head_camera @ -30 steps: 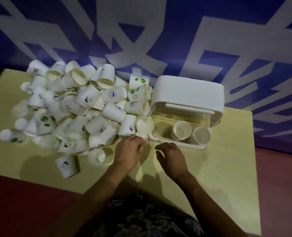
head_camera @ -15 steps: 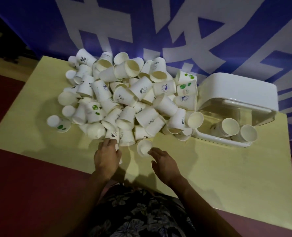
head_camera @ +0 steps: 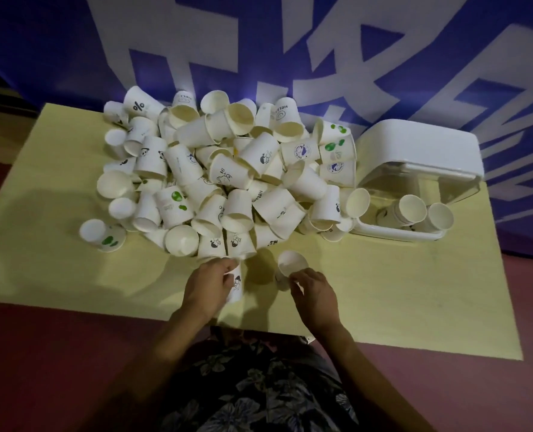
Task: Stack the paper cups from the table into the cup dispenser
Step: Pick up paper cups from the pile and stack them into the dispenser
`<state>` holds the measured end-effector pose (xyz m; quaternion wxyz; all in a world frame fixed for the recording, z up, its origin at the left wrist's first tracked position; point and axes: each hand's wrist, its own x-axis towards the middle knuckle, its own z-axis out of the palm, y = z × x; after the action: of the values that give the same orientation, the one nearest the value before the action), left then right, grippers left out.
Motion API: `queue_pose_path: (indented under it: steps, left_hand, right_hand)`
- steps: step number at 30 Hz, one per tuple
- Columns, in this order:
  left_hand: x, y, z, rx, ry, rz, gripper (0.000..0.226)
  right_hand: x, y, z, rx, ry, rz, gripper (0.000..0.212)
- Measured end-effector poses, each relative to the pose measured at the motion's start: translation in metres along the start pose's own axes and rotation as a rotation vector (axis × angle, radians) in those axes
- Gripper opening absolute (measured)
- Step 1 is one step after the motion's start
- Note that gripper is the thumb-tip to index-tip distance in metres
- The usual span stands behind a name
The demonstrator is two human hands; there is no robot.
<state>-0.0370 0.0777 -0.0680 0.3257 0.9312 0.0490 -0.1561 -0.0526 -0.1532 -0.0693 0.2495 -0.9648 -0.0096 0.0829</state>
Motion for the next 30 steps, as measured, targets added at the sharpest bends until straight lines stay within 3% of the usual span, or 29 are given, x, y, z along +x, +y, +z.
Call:
queue_pose_path:
  steps: [3, 9, 18, 23, 30]
  left_hand:
    - [-0.001, 0.027, -0.013, -0.096, 0.077, 0.136, 0.034]
    - [0.021, 0.09, -0.023, -0.098, 0.144, 0.333, 0.007]
    - [0.059, 0.213, 0.008, -0.06, 0.118, 0.57, 0.009]
    - [0.084, 0.283, 0.044, 0.002, 0.104, 0.65, 0.013]
    - [0.115, 0.359, 0.108, 0.071, 0.079, 0.616, 0.017]
  right_hand:
    - [-0.002, 0.001, -0.017, 0.035, 0.085, 0.049, 0.006]
    - [0.01, 0.009, -0.059, 0.07, 0.276, 0.091, 0.004]
    - [0.017, 0.073, -0.141, -0.108, 0.644, 0.175, 0.014]
    - [0.029, 0.134, -0.182, -0.087, 0.682, 0.19, 0.013]
    - [0.061, 0.226, -0.224, -0.006, 0.575, 0.141, 0.005]
